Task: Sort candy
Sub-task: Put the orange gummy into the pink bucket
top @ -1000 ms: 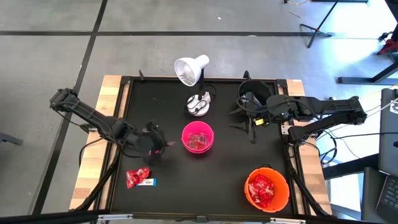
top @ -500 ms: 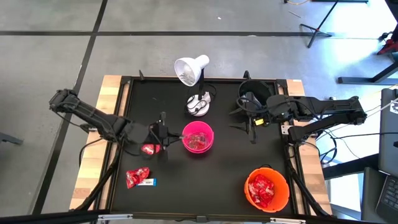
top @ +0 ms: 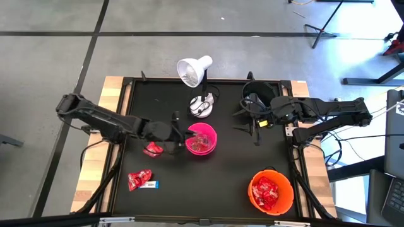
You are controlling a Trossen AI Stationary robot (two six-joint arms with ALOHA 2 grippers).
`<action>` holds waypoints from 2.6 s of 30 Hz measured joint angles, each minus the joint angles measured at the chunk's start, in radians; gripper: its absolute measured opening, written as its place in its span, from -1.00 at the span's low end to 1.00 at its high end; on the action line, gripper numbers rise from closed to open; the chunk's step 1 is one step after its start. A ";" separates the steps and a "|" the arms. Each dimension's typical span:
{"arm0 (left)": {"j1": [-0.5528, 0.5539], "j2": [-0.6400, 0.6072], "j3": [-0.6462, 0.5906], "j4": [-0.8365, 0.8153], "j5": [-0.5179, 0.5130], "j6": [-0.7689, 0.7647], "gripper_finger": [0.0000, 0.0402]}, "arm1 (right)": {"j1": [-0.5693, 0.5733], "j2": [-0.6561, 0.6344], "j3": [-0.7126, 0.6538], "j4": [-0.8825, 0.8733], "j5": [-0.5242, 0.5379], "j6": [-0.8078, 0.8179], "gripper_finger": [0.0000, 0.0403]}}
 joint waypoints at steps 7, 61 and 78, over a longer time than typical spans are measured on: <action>0.076 0.127 0.000 0.011 0.097 -0.087 -0.96 | 0.000 0.000 0.000 0.000 0.000 0.000 -0.02; 0.021 -0.233 -0.334 -0.809 -0.141 -0.864 -0.26 | 0.000 0.000 0.000 -0.020 0.000 -0.007 -0.02; 0.020 -0.233 -0.495 -0.588 -0.072 -0.916 -0.26 | 0.000 0.065 0.000 -0.009 0.050 -0.012 -0.02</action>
